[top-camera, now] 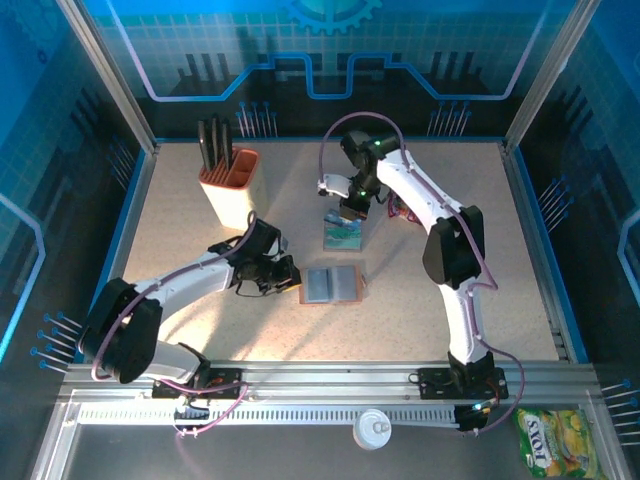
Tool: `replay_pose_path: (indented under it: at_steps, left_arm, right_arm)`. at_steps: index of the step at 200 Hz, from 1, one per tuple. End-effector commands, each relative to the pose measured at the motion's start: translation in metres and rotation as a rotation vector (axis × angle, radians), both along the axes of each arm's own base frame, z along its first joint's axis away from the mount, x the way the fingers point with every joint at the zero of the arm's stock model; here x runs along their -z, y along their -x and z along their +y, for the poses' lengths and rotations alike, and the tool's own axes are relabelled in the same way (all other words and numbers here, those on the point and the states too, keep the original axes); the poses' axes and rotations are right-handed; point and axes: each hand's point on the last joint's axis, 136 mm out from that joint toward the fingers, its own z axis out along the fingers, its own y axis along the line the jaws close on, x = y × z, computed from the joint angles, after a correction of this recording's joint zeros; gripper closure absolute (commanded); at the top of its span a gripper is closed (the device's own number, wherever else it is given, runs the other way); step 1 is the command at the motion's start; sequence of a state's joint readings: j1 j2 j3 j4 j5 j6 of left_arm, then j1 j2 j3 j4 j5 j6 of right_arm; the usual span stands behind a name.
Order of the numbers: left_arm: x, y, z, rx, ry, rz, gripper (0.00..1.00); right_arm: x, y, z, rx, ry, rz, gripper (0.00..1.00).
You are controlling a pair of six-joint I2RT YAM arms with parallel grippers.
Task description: Take the credit cards out of the card holder
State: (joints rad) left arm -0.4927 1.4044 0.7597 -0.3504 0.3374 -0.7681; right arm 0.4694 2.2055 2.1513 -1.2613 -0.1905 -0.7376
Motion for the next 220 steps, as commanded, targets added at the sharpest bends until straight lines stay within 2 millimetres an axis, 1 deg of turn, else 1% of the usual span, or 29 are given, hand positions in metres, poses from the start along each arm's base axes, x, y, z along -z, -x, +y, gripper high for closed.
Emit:
replay_pose_path:
  at_steps: [1,22,47,49,52,86,108,149,196,212,220]
  left_arm:
    - [0.000,0.006,0.010,-0.035,-0.020,0.016,0.90]
    - [0.000,0.006,0.010,-0.036,-0.020,0.019,0.90]
    - [0.002,0.006,0.011,-0.035,-0.026,0.027,0.90]
    - [0.002,0.006,0.010,-0.035,-0.025,0.029,0.90]
    - [0.002,0.006,0.010,-0.034,-0.025,0.030,0.90]
    - [0.001,0.000,0.007,-0.030,-0.024,0.030,0.90]
    - [0.003,-0.001,0.005,-0.030,-0.019,0.034,0.90]
    - [0.008,0.003,0.007,-0.029,-0.026,0.047,0.90]
    - [0.010,0.004,0.007,-0.032,-0.025,0.048,0.90]
    - [0.010,0.004,0.008,-0.032,-0.025,0.049,0.90]
    - [0.010,0.004,0.008,-0.032,-0.026,0.049,0.90]
  right_arm:
    - [0.006,-0.004,-0.008,-0.023,0.017,0.039,1.00]
    - [0.009,-0.016,-0.009,-0.014,0.009,0.033,1.00]
    - [0.004,-0.025,-0.012,-0.007,0.000,0.004,1.00]
    - [0.013,-0.026,-0.012,-0.007,0.008,0.019,1.00]
    - [0.016,-0.027,-0.013,-0.007,0.012,0.026,1.00]
    - [0.029,-0.030,-0.020,-0.024,0.043,0.030,0.99]
    - [0.033,-0.027,-0.019,-0.056,0.037,0.039,0.98]
    - [0.042,-0.023,-0.019,-0.077,0.044,0.052,0.97]
    - [0.056,-0.015,-0.016,-0.099,0.063,0.088,0.95]
    - [0.059,-0.015,-0.014,-0.099,0.056,0.095,0.94]
    - [0.060,-0.015,-0.013,-0.098,0.052,0.097,0.90]
